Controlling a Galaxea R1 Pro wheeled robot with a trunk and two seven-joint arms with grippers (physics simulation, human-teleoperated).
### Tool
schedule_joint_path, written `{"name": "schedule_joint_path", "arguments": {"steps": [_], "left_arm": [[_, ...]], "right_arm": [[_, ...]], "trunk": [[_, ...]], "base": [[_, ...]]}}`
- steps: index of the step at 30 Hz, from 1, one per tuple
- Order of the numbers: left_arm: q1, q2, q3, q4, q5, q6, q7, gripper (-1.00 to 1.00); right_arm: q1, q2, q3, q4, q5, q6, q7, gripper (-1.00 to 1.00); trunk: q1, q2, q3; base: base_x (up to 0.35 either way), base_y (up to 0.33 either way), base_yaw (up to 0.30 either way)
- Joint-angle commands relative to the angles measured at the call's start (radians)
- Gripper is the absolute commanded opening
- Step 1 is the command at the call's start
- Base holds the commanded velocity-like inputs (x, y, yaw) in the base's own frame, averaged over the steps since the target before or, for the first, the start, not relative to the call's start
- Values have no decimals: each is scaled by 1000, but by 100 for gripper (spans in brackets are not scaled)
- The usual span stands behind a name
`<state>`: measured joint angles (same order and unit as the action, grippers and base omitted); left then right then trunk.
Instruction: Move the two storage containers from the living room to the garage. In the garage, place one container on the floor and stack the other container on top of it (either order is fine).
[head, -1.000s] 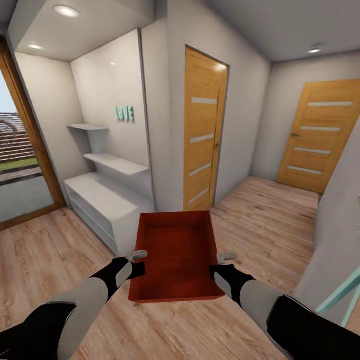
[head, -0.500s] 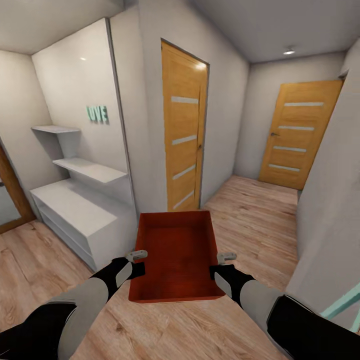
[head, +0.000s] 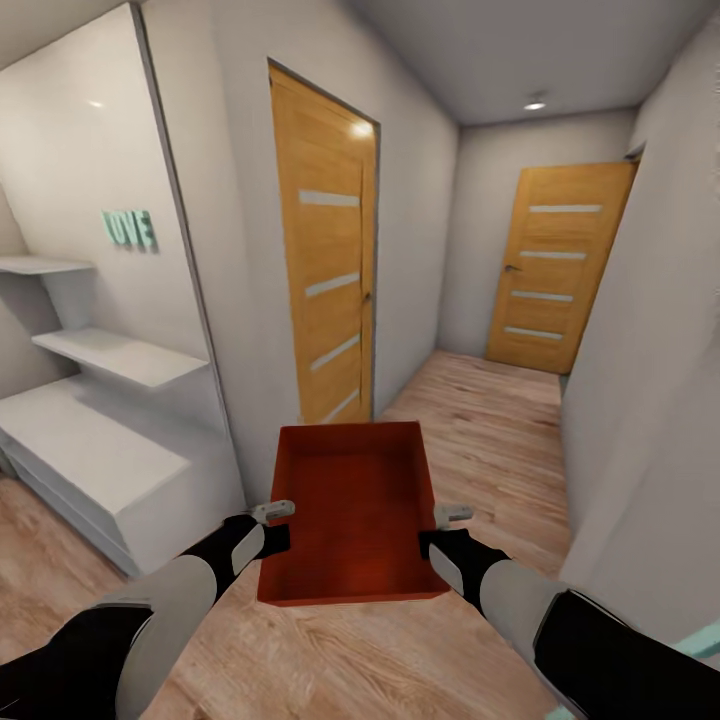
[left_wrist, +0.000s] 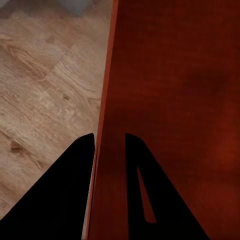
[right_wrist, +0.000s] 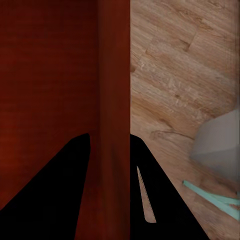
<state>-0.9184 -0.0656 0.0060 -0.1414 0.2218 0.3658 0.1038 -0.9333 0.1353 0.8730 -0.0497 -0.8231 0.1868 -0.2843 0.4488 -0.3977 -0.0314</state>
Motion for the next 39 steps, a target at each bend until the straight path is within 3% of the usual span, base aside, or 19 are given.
{"name": "schedule_joint_path", "arguments": {"steps": [1, 39], "left_arm": [[0, 0, 18, -3, -18, 7, 10, -100], [0, 0, 17, -3, -18, 7, 10, -100]], "right_arm": [[-1, 1, 12, -7, -8, 6, -3, -100], [-1, 1, 12, -7, -8, 6, -3, -100]], "trunk": [[1, -2, -2], [1, -2, 0]], "base": [[323, 0, -203], [323, 0, -24]]}}
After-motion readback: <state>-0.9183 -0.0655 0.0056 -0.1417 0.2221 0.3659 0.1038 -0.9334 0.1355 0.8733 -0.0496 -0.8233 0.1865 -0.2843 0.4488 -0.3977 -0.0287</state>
